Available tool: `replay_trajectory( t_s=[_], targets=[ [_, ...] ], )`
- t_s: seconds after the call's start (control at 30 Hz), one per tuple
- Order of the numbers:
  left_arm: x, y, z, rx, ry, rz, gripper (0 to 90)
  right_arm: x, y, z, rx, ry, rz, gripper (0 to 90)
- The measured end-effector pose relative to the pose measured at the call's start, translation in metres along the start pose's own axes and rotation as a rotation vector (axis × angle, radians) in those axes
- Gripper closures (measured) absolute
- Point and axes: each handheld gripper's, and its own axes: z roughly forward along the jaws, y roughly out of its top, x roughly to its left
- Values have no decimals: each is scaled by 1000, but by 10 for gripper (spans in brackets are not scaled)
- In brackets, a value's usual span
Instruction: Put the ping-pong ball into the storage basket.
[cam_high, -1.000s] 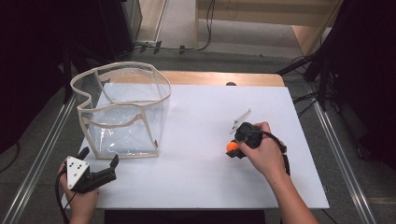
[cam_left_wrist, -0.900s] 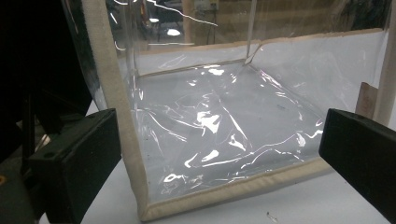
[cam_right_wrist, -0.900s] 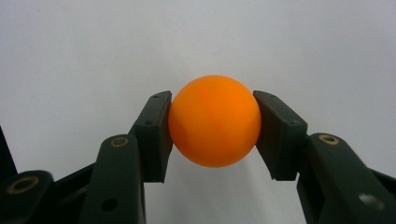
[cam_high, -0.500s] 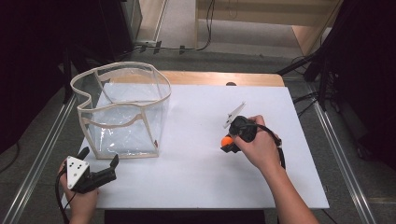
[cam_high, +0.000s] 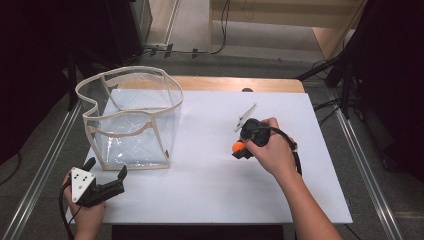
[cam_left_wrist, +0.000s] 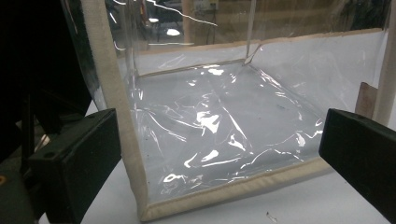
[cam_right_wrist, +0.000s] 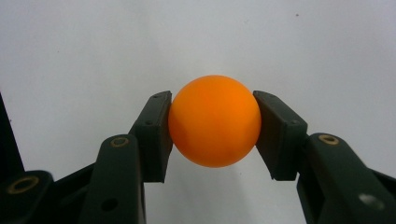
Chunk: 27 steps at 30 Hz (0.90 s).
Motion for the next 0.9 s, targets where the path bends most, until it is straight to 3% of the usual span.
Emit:
replay_trajectory(
  t_s=[0.9],
  targets=[
    [0,0,0,0,-3,-1,0,-4,26,-12,-4,14,-27,484]
  ],
)
